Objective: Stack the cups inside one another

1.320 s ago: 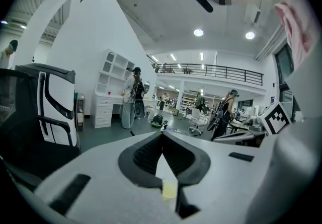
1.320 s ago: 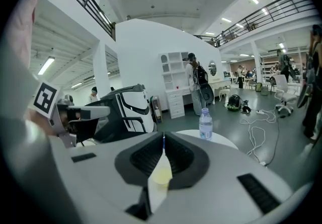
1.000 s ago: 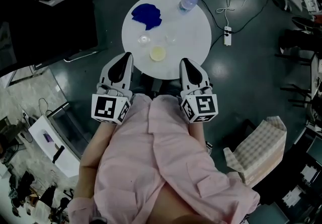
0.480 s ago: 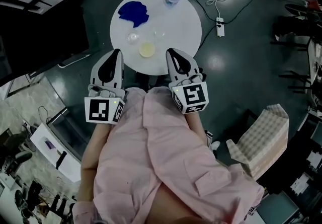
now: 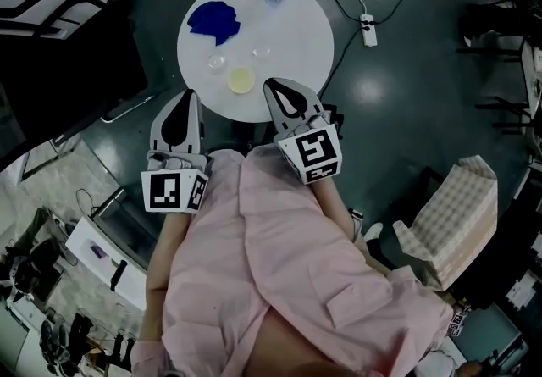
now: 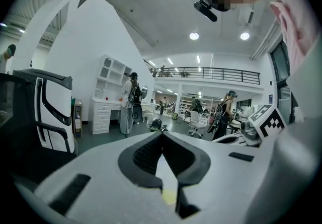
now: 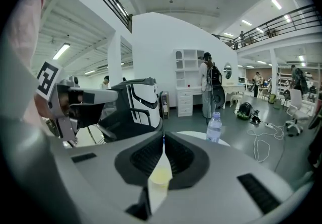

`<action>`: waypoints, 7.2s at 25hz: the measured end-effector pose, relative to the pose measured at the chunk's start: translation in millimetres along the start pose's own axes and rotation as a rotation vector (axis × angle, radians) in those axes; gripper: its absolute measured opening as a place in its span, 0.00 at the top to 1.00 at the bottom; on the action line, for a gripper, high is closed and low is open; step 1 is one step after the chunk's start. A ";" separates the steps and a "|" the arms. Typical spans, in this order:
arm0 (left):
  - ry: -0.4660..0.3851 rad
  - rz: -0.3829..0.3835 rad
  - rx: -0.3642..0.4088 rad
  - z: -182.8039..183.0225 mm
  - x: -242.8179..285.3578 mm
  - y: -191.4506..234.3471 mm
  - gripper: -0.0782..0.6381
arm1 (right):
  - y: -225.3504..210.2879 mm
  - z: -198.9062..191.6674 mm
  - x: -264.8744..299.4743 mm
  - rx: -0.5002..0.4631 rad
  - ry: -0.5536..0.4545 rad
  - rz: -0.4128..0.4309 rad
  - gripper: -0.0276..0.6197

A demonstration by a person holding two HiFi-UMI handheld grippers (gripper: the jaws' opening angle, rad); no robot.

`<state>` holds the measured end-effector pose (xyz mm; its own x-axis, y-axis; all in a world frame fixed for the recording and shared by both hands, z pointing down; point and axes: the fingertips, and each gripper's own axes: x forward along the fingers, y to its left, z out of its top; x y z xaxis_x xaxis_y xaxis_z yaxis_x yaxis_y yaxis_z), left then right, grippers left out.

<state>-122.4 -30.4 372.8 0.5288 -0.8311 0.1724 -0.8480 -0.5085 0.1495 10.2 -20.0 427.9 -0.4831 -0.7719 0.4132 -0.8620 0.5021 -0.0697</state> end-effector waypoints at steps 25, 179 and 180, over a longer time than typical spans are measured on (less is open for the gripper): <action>-0.014 -0.046 -0.007 7.2 32.1 -1.6 0.88 | -51.2 1.9 19.8 0.122 0.001 -0.096 0.91; -0.043 0.014 -0.004 7.6 3.1 19.0 0.88 | -45.6 27.8 -36.2 0.257 -0.181 -0.205 0.90; -0.043 0.012 -0.003 7.5 3.2 18.3 0.88 | -45.7 26.7 -37.2 0.262 -0.182 -0.207 0.90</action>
<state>-136.6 -44.1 368.8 0.5162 -0.8462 0.1324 -0.8543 -0.4976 0.1504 63.4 -24.7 391.5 -0.2939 -0.9149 0.2766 -0.9429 0.2300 -0.2411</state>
